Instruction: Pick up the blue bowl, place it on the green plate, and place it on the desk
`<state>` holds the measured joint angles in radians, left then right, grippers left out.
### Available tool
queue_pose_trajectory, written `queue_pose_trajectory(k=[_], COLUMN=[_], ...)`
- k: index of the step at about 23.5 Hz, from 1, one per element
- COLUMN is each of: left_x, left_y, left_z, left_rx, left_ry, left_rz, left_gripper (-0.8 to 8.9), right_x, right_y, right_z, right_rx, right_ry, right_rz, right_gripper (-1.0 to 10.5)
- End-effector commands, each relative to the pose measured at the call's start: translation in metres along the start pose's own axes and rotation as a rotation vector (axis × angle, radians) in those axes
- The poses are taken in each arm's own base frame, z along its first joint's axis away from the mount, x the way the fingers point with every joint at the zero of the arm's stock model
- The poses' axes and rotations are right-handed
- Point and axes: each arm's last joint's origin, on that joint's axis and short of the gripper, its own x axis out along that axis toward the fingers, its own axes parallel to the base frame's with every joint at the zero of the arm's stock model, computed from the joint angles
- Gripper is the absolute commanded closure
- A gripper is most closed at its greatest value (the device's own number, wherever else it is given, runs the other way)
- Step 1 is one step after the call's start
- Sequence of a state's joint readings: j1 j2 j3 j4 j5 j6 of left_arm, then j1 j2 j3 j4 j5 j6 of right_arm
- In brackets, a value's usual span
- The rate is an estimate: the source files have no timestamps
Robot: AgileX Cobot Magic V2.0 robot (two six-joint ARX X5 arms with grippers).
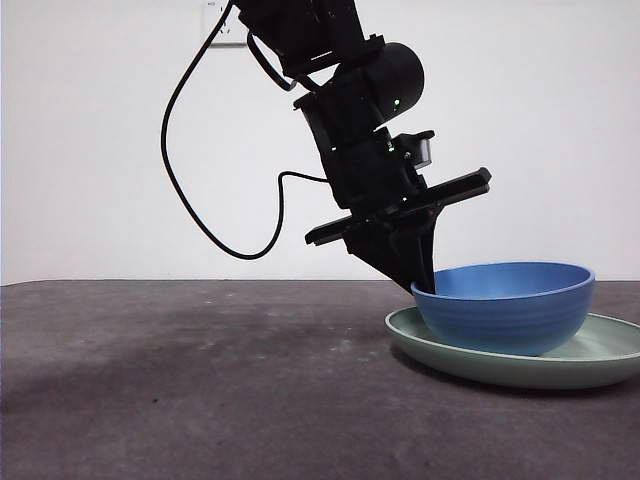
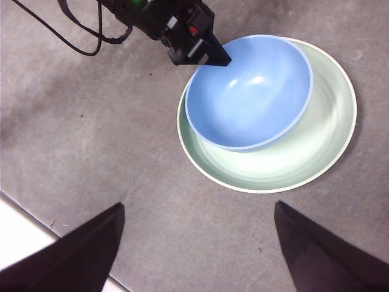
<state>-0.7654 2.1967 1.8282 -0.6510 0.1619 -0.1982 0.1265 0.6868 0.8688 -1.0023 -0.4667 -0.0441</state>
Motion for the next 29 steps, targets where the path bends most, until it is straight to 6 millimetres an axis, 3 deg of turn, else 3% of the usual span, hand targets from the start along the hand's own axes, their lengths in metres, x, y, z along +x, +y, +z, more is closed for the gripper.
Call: queue_pose_trajectory(k=[1,4,8,11,14,18,22,25,29], left_x=[0.007,0.007,0.006,-0.001,-0.025,-0.087,-0.173,-0.233,-0.287], left_y=[-0.006,-0.008,-0.01,-0.011,-0.012,-0.011,-0.007,0.002,0.017], left_z=[0.003,0.002,0.003,0.005,0.012,0.021,0.023,0.014,-0.014], left_rx=[0.007,0.017,0.02,0.021,0.021,0.042,0.06,0.055,0.032], left_ry=[-0.004,0.003,0.001,-0.013,-0.054,-0.146,-0.312,-0.405,-0.446], left_rz=[-0.01,-0.011,-0.013,-0.016,-0.02,-0.019,-0.013,0.011,0.064], left_gripper=[7.98,7.66,5.88,5.87,5.87,5.87,5.87,5.87,5.87], right_x=[-0.004,-0.004,-0.004,-0.004,-0.004,-0.004,-0.004,-0.004,-0.004], right_y=[0.002,0.002,0.002,0.002,0.002,0.002,0.002,0.002,0.002], right_z=[0.004,0.004,0.004,0.004,0.004,0.004,0.004,0.004,0.005], right_rx=[0.0,0.0,0.0,0.0,-0.001,-0.001,-0.001,-0.002,-0.002], right_ry=[-0.018,-0.018,-0.018,-0.018,-0.019,-0.019,-0.02,-0.019,-0.021], right_rz=[-0.002,-0.002,-0.002,-0.002,-0.002,-0.002,-0.002,-0.002,-0.003], right_gripper=[5.5,5.5,5.5,5.5,5.5,5.5,5.5,5.5,5.5])
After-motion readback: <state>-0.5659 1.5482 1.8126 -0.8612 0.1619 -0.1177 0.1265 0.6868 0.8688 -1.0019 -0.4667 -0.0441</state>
